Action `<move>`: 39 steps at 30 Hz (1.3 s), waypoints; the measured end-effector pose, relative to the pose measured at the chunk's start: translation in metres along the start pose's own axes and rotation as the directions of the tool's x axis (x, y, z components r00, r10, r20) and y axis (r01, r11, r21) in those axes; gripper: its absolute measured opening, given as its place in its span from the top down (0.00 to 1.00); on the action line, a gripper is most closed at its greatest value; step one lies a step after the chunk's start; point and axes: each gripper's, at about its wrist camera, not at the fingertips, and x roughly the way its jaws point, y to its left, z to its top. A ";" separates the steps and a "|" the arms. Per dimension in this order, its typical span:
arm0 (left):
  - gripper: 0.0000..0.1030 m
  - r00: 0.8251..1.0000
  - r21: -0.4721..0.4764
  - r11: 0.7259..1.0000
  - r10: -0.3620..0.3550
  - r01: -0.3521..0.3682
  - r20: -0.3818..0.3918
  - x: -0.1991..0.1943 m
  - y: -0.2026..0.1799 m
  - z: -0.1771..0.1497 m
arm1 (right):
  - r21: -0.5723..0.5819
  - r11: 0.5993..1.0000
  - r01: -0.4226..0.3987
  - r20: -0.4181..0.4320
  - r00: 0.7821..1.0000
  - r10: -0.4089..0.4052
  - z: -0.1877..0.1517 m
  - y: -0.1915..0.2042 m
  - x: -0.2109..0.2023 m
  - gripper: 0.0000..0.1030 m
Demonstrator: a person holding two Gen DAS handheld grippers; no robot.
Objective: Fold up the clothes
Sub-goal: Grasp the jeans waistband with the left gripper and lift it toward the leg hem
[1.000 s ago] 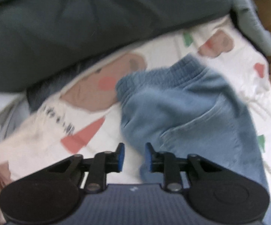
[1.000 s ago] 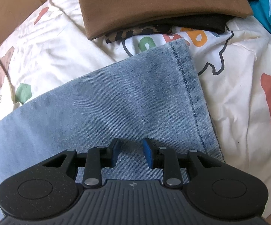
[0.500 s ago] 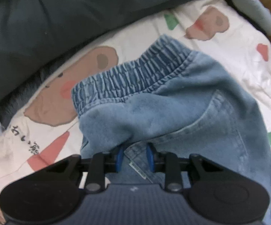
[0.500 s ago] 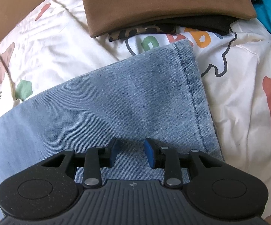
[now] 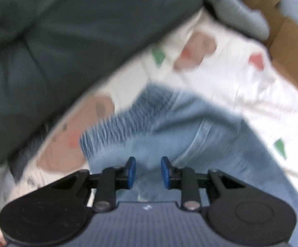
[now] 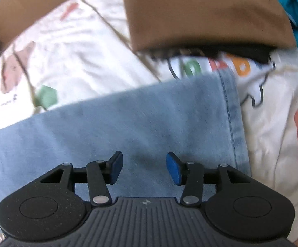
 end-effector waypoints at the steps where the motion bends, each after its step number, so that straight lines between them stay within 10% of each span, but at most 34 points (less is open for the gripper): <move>1: 0.68 1.000 -0.006 1.000 0.004 -0.004 0.023 -0.003 0.001 0.004 | -0.011 1.000 -0.001 0.007 1.000 0.001 0.008 0.021 0.023 0.48; 25: 0.57 0.994 -0.022 0.993 0.111 -0.112 -0.023 0.137 -0.038 0.045 | -0.099 0.994 0.048 -0.044 0.998 -0.052 0.085 0.031 0.079 0.47; 33: 0.59 0.985 0.083 0.982 0.174 -0.172 -0.015 0.120 -0.056 0.048 | -0.114 0.993 0.033 -0.039 0.999 -0.038 0.089 0.029 0.081 0.45; 39: 0.65 0.997 0.077 0.994 0.075 -0.074 -0.012 0.088 -0.039 0.027 | -0.086 0.995 0.042 0.026 0.999 -0.040 0.090 0.025 0.069 0.45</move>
